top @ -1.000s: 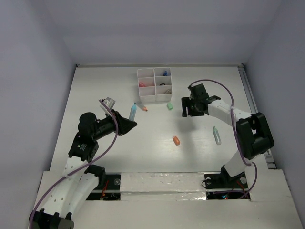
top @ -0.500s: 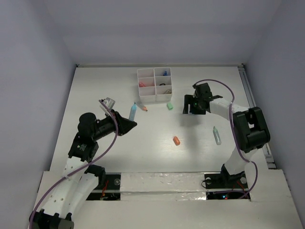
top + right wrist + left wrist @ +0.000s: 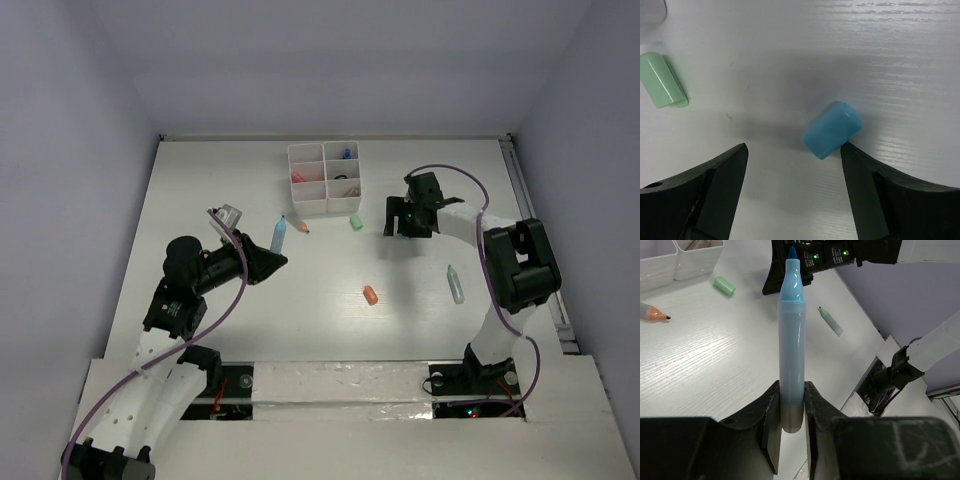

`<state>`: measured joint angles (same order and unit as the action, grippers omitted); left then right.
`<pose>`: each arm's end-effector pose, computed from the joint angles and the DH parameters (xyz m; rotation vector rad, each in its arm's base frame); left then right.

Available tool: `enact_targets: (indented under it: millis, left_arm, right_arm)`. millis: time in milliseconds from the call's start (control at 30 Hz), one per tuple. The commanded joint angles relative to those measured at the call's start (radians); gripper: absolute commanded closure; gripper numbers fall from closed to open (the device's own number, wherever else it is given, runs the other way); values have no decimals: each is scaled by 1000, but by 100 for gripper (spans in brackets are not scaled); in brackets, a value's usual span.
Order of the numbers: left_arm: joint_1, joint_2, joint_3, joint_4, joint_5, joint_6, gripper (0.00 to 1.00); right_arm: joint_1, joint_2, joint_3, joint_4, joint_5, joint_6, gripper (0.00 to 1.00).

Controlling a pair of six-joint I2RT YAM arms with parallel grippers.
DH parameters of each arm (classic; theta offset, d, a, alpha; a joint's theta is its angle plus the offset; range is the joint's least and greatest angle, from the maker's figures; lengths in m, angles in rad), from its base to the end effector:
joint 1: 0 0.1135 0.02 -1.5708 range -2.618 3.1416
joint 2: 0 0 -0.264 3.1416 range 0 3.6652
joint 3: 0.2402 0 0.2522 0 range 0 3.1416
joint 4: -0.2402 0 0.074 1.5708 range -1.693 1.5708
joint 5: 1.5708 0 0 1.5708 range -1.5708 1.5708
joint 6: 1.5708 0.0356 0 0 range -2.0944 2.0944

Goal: Sort the stationery into containers
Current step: Pick up the pen cap from the center of the board.

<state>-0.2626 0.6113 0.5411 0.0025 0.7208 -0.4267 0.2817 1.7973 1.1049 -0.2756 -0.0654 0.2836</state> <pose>0.1415 -0.0624 0.3009 0.4421 1.6851 -1.1017 0.3531 0.1046 0.1703 -0.0236 2.5639 0.3028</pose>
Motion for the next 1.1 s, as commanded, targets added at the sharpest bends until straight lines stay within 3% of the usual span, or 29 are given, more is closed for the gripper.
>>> enact_targets:
  millis: [0,233,500,700,1067]
  left_arm:
    - [-6,-13,28,33,3,14,100]
    - [-6,-13,26,34,5,13,100]
    - [-6,-15,25,37,8,11,100]
    - [-6,-16,23,40,9,8,100]
    - [-6,-16,23,40,11,8,100]
  right_arm:
    - [-6,22,45,16,35,-14,19]
    - [-6,40,81,-11,59,-38,32]
    - [-6,60,134,-66,124,-72,33]
    - [-6,96,180,-106,151,-93,50]
    - [14,132,222,-154,200,-121,55]
